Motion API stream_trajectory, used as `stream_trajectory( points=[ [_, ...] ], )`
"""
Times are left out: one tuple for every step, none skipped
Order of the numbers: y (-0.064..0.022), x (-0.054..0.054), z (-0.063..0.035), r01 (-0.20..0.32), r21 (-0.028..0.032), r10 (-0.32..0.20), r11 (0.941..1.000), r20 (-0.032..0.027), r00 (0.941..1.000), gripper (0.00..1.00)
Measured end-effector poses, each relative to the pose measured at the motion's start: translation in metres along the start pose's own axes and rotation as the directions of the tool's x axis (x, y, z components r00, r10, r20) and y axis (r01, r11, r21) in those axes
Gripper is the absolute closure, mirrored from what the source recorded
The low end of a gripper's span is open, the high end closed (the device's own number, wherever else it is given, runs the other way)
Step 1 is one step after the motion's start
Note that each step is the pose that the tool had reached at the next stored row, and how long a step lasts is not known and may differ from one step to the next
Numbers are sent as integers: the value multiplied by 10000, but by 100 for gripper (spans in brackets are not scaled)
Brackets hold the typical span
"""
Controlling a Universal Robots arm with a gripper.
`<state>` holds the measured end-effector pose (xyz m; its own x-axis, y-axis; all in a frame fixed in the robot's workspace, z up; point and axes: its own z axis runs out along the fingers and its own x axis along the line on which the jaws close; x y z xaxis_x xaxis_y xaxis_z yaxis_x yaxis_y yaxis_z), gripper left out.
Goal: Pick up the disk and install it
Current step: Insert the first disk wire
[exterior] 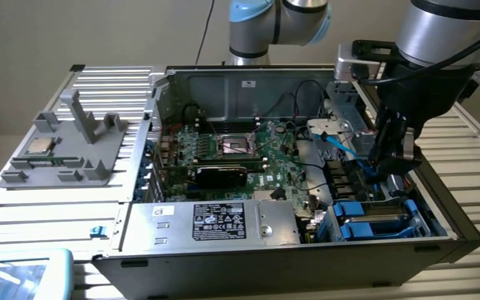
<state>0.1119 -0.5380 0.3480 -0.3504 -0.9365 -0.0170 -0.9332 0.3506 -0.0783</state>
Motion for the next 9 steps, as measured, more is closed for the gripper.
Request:
stream_trajectory(
  points=[
    [5,2,0,-37,8,37,10000,-19,10000,63],
    [11,4,-1,-73,16,73,10000,-42,10000,63],
    [16,6,-2,-111,24,111,9999,-62,9999,63],
    [22,8,-2,-153,33,153,9999,-84,9998,63],
    [26,10,-2,-194,43,195,9998,-106,9998,63],
    [30,11,-3,-238,53,239,9997,-131,9996,63],
    [33,12,-3,-285,63,286,9996,-153,9995,63],
    [33,12,-2,-345,71,346,9994,-172,9993,63],
    [33,13,-1,-416,78,417,9991,-190,9989,63]
  ],
)
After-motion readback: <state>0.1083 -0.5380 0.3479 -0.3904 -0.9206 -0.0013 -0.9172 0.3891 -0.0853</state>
